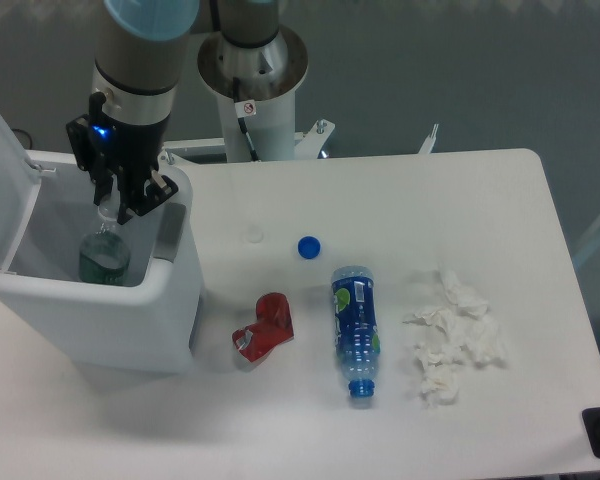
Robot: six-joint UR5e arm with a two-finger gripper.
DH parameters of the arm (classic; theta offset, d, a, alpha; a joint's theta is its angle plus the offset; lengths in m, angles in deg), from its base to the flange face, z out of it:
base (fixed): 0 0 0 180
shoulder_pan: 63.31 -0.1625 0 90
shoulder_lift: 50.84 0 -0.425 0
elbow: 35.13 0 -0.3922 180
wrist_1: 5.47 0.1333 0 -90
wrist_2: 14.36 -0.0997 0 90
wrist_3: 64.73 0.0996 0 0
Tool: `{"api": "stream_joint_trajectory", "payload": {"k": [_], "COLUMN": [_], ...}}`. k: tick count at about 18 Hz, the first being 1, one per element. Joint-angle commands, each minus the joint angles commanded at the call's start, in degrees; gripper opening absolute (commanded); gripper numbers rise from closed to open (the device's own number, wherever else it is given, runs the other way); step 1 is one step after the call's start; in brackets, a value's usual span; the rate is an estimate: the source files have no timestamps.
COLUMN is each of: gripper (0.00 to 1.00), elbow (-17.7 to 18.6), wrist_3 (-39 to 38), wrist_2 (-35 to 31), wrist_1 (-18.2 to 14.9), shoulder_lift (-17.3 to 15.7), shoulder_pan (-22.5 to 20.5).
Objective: Place the plastic bottle in the trash can
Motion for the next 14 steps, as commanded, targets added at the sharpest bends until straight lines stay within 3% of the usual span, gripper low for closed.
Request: {"api": "stream_joint_trajectory", "payload": {"k": [8,14], "gripper": [1.0,1.0], "elbow": [-0.2,1.7], "wrist_3": [0.3,6.1], "wrist_2": [-0.3,-5.9], "wrist_1": [0.4,-0.6], "shoulder_lift": [-0.8,-4.1], "shoulder_pan": [-0.9,-10.3]}}
